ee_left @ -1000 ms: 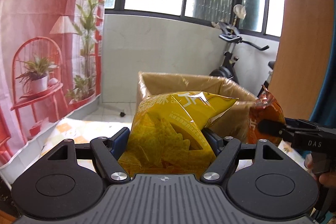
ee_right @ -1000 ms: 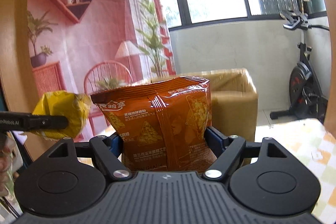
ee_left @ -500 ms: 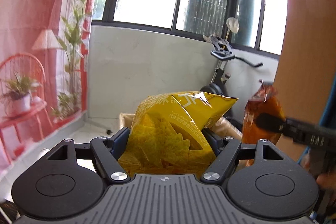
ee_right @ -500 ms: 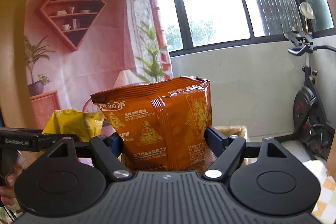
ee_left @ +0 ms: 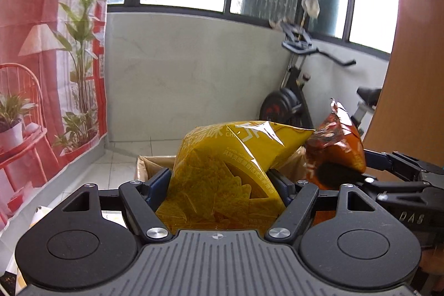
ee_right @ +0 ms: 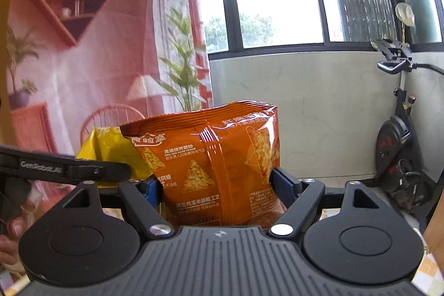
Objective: Organize snacks
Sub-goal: 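Carry the yellow bag with the left tool while the right tool carries the orange bag to the box, then open both tools to drop both bags into the box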
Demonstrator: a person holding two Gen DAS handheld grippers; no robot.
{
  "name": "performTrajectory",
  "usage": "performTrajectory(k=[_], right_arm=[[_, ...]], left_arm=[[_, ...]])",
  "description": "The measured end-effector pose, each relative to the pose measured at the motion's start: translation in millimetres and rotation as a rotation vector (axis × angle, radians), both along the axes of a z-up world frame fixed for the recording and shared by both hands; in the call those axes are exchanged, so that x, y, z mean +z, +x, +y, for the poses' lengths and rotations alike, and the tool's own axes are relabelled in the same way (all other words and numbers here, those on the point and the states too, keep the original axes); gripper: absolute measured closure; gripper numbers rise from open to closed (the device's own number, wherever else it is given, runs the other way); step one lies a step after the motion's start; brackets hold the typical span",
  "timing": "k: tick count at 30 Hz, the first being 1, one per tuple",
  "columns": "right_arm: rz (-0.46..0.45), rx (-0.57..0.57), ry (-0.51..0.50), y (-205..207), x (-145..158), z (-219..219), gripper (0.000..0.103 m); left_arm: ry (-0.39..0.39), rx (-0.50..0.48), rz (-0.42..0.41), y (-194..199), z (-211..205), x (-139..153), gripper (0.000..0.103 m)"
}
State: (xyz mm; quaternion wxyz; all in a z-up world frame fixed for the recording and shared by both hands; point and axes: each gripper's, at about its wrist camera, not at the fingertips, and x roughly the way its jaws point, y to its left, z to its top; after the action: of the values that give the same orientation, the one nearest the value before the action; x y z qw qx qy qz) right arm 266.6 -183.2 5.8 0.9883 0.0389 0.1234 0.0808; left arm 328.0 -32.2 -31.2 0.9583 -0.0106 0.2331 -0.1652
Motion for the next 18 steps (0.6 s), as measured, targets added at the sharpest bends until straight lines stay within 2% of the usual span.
performTrajectory(k=[3,6,13,15,18], right_arm=[[0.026,-0.01,-0.022,14.2,-13.6,7.5,0.023],[0.047,-0.046,-0.048,23.6,-28.1,9.6,0.023],[0.141,-0.046,-0.047,43.6,-52.8,3.1,0.023],[0.158,-0.046,-0.043,45.7,-55.9,2.7,0.022],[0.196,-0.06,-0.024,46.6,-60.0,-1.3,0.021]], left_arm=[[0.045,-0.004,0.04,14.4,-3.7,-11.1,0.026],[0.09,-0.002,0.044,26.0,-3.0,-16.7,0.025],[0.087,-0.029,0.07,34.7,-3.3,-23.4,0.024],[0.07,-0.042,0.098,37.4,-2.1,-26.5,0.018],[0.055,-0.032,0.137,36.8,4.3,-31.3,0.015]])
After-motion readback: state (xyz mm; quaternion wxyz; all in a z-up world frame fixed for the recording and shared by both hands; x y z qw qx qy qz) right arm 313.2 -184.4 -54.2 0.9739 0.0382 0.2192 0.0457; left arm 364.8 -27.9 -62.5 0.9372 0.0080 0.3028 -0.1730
